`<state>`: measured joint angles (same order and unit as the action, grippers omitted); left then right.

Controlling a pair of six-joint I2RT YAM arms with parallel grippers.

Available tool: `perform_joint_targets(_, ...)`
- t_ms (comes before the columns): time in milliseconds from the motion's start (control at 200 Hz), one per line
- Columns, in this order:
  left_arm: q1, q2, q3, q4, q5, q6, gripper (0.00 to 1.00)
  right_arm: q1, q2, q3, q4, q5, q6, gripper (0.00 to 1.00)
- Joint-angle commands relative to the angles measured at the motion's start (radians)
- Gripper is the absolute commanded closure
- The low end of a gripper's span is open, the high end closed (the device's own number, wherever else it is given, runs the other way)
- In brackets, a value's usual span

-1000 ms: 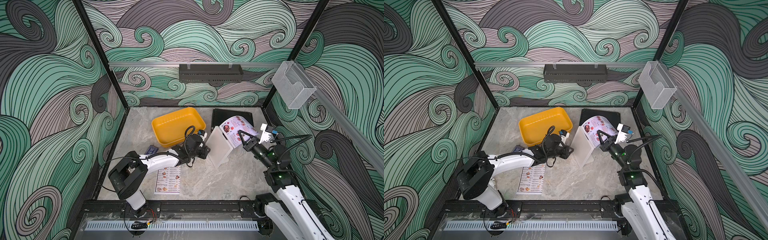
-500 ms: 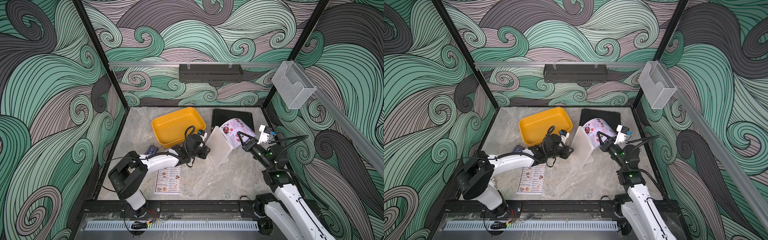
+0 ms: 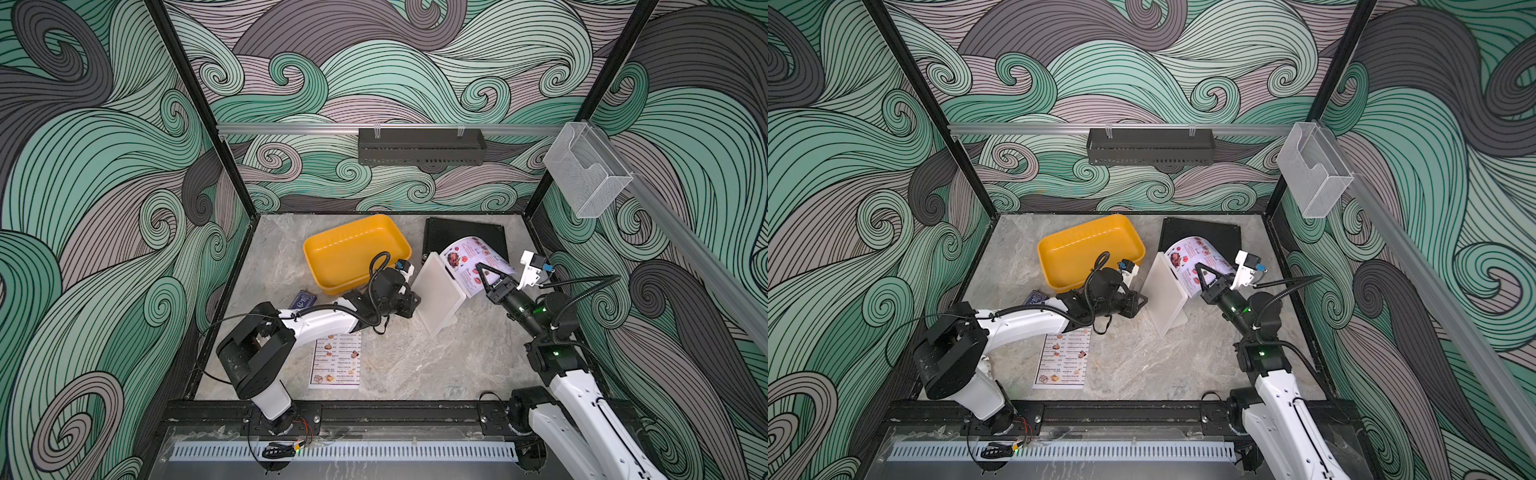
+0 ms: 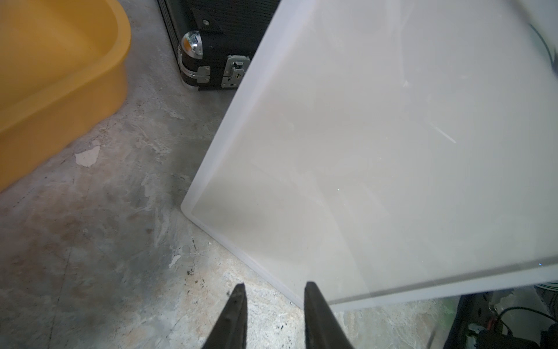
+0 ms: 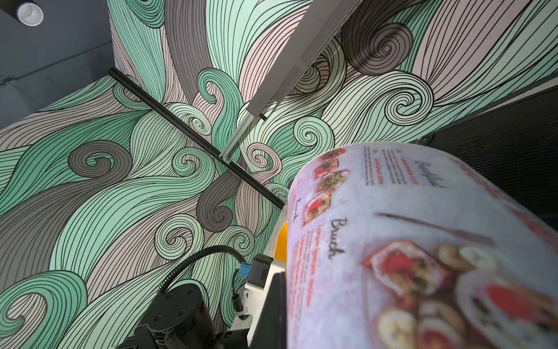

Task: Replace the menus in the menu holders
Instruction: Insert the menu into the menu holder.

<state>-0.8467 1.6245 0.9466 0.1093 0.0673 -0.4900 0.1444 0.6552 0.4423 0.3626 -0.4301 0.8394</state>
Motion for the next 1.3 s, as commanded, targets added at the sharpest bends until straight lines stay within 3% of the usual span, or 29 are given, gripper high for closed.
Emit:
perform_joint_targets(0, 0.004, -0.017, 0.006, 0.004, -0.011, -0.006, 0.68, -0.006, -0.002, 0.011, 0.053, -0.022, 0.023, 1.00)
perform_joint_targets(630, 0.004, -0.012, 0.011, 0.004, -0.008, -0.008, 0.68, -0.006, 0.035, -0.028, 0.081, -0.023, 0.031, 1.00)
perform_joint_targets(1296, 0.005, -0.012, 0.012, 0.001, -0.010, -0.008, 0.68, -0.008, -0.017, -0.037, -0.014, 0.041, -0.006, 1.00)
